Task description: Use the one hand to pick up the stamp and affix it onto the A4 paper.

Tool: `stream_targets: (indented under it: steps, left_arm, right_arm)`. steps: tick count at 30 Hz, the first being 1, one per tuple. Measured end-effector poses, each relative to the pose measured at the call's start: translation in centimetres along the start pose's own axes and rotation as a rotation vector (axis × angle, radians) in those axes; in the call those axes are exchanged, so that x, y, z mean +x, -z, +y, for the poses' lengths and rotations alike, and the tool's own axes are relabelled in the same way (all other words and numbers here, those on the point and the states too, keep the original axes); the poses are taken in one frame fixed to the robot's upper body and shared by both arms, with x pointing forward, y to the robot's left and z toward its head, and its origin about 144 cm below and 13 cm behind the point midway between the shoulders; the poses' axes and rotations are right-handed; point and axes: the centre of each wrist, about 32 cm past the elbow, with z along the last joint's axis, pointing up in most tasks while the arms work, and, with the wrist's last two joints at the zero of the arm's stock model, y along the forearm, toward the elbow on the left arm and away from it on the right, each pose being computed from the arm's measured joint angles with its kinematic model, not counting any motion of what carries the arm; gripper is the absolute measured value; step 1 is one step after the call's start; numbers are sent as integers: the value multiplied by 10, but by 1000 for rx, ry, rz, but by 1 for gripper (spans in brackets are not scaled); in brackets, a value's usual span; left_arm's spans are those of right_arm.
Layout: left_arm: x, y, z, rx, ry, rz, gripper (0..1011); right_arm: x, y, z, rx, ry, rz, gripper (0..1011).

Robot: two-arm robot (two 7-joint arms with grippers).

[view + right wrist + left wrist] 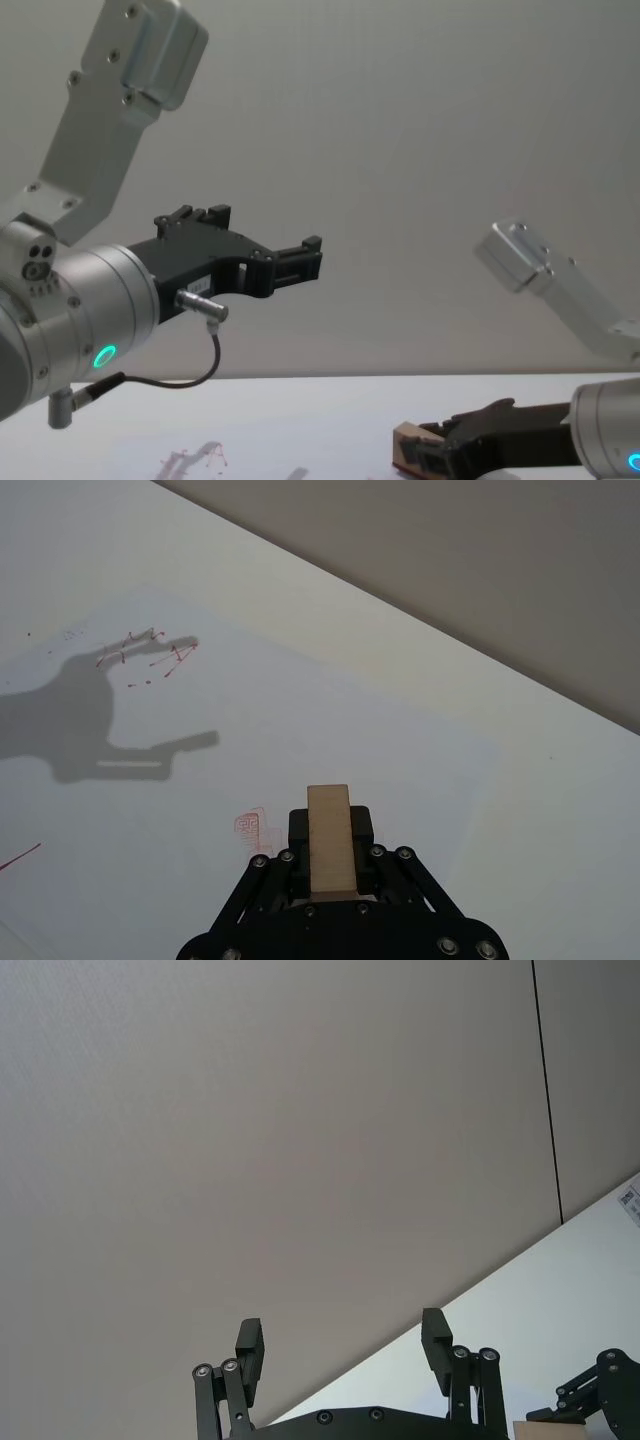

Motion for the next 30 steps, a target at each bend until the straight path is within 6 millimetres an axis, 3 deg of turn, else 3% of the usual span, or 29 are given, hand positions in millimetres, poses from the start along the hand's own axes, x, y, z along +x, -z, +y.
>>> stream_targets:
  steps: [17,30]
  left_arm:
    - [0,0,0,0,0,0,1001]
    - [0,0,0,0,0,0,1001]
  right_arm:
    - [-4,2,5,11,16,20,217]
    - [-3,-30,-17,184,98,23,217]
